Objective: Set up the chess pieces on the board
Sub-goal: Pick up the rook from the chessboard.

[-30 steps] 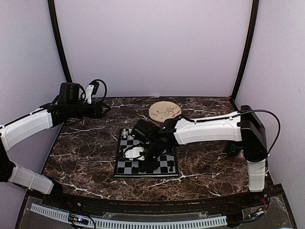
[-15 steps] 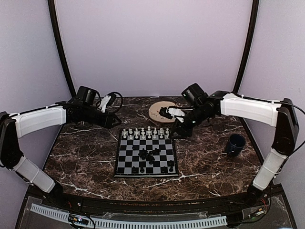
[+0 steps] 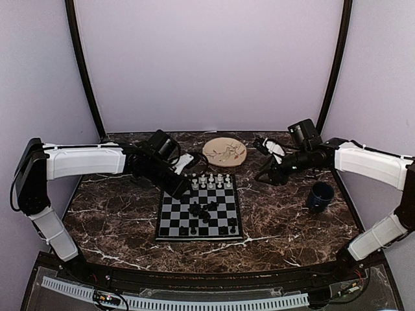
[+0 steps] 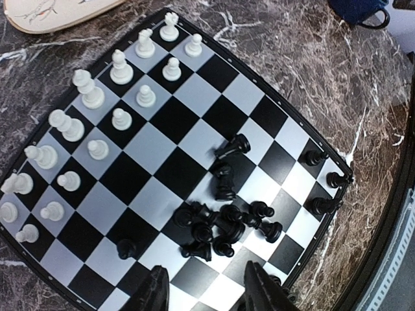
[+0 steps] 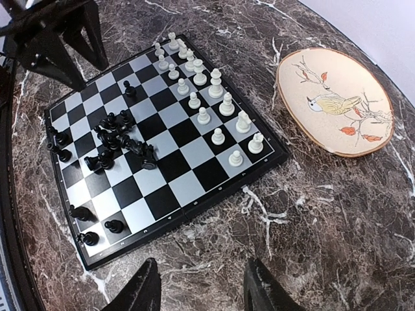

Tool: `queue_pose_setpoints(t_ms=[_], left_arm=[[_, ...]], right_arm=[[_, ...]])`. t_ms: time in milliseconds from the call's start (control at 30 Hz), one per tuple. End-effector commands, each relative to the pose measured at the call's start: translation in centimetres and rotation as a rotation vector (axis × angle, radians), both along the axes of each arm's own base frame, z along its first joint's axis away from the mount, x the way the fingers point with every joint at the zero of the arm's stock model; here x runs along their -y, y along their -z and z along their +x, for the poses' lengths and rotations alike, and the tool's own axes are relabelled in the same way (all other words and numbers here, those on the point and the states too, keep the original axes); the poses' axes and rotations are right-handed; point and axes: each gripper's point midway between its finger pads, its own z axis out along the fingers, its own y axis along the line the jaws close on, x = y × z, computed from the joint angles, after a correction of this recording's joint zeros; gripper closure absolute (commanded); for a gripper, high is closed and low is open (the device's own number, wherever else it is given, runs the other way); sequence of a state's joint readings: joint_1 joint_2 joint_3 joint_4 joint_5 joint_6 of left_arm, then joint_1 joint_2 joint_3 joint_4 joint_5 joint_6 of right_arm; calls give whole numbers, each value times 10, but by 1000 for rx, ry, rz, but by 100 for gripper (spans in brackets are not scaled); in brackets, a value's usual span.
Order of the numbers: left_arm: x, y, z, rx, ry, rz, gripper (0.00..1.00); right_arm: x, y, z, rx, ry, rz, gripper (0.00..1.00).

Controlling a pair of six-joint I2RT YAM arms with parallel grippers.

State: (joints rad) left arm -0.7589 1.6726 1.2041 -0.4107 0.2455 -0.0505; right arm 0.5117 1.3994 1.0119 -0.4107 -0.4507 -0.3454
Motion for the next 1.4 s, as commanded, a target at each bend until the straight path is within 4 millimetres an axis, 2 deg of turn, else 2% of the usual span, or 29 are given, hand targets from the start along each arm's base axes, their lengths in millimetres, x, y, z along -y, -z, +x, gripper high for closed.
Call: queue_pose_setpoints(t_ms=[0,167,300,400,500,600,833,1100,1200,1367], left_arm=[[3,1,-8,-11,-38,79,58],[8,-6,-15,-27,-25,38,57],[-6,-22,-6,31,-79,-2,56],[-23,-24,1,55,-143,10,55],[-34,-25,-2,40,-170,-31,54],[-49,-24,-4,31,-212,-46,53],[-76,-22,-12,45,-271,-63,52],[-80,-16,-14,41,-278,-58,52],[-80,-16,-12,45,-279,-56,52],[-79,-16,-11,46,-276,-55,52]], right_arm=[[-6,0,4,22,-11,43,56],[-18,4,8,-30,-33,35,57],[-47,6,13,-43,-79,-30,58],[-74,26,7,-84,-137,-107,58],[-98,53,-6,-83,-187,-202,54],[-110,77,-10,-83,-204,-284,53],[-123,104,-3,-113,-181,-366,53],[-127,129,-3,-166,-178,-413,55],[-127,133,-6,-178,-184,-417,59],[-126,135,-9,-194,-192,-420,73]])
